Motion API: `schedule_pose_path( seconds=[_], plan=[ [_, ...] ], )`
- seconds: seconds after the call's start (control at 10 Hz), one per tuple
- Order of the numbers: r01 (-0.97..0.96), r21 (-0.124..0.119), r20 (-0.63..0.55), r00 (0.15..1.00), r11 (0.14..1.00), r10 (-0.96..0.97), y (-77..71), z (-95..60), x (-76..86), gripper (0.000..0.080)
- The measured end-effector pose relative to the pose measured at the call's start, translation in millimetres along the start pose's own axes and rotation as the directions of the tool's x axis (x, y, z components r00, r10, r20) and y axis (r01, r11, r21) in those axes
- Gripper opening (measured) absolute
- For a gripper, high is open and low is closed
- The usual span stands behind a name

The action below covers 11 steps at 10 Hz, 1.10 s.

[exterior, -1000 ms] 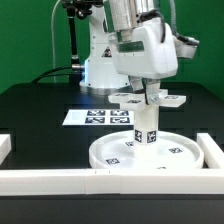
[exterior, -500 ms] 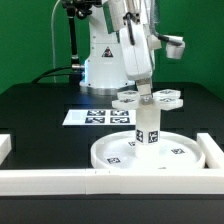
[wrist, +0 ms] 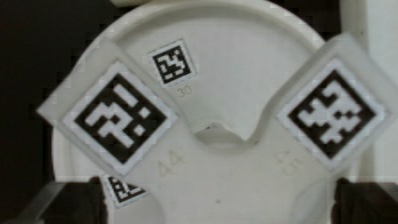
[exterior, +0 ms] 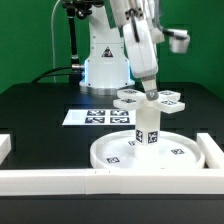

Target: Assemble round table

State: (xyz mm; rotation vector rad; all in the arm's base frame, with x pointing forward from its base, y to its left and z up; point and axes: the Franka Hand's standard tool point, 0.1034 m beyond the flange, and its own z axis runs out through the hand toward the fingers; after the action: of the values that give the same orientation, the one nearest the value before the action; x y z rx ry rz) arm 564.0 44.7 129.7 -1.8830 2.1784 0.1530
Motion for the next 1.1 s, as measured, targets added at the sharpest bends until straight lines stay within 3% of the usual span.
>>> schedule_pose_path(
  seconds=[0.2,0.5,0.6,0.8,0.9,1.1],
  plan=[
    [0.017,0.016,0.021,1.000,1.000,-0.018,-1.1,-14.8,-5.9,0.0648],
    [0.107,0.005,0.011,0.994,0.994,-0.107,1.7,-9.0,-5.7,0.0649],
    [0.259,-0.021,-0.016,0.966,0.966,-0.260,5.9,-4.0,-9.7,0.0649],
    [0.592,-0.103,-0.035,0.801,0.799,-0.598,6.2,-6.9,-13.5,0.0649],
    [0.702,-0.123,-0.005,0.707,0.702,-0.708,6.7,-6.1,-14.8,0.0649],
    [0.821,-0.130,0.023,0.563,0.556,-0.826,6.4,-6.5,-15.3,0.0649]
  ],
)
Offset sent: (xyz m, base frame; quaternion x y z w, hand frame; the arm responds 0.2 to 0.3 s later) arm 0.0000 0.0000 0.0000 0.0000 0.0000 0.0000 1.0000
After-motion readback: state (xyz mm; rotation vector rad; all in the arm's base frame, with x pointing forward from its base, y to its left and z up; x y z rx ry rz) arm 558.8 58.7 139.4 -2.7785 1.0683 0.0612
